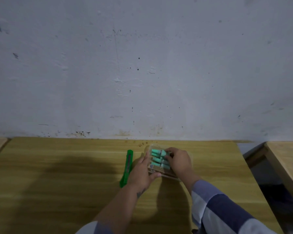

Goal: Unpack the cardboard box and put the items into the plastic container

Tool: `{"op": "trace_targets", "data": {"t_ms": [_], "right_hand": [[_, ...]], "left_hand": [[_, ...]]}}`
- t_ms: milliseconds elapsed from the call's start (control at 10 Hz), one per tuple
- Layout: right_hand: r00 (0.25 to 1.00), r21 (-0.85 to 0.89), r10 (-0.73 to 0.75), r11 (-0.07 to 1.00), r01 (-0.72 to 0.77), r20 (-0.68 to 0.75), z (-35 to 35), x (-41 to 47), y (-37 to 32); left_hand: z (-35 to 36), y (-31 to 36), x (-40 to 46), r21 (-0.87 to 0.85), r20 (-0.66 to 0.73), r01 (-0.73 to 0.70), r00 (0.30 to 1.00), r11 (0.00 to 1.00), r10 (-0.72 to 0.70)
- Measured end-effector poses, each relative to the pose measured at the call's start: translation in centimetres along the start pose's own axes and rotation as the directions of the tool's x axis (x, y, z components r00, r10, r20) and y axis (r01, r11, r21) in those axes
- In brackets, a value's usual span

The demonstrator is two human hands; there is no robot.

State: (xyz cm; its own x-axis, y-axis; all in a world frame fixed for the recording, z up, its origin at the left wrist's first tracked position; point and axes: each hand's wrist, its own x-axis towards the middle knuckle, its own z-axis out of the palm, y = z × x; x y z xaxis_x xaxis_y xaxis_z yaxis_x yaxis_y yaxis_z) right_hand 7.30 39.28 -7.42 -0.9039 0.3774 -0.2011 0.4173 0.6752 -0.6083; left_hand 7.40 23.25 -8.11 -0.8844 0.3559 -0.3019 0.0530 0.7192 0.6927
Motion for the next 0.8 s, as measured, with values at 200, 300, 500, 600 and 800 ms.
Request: {"op": "trace_targets", "data": {"t_ms": [200,300,500,600,800], "right_hand": [[0.999,-0.036,0.002,0.999,-0.001,0.05,0.0,1.0,-0.2],[0.998,0.005,0.051,0.999,-0.051,0.034,0.7,1.0,-0.3],[0.985,0.101,0.151,0.985,-0.143,-0.081,0.8,1.6,-0.7],[0.998,0.074,0.068,0.995,-0.069,0.014,0.3,2.1,-0.5],[0.984,0.062,-0.136,0.988,0.144,-0.114,-1.4,-2.6,-0.8]], "left_hand": [[0.2,0.0,0.1,-0.014,-0.024,-0.008,1.0,1.0,0.008],[0.3,0.0,-0.1,-0.041,-0.035,-0.013,0.999,0.999,0.012],[0.4,0.2,0.1,-0.043,-0.084,-0.002,0.996,0.999,-0.001],[0.8,0.3,0.2,-0.033,-0.105,0.022,0.994,0.999,-0.025],[-0.7,0.8,-1.3,-0.161,-0.086,-0.011,0.996,0.987,-0.003]]}}
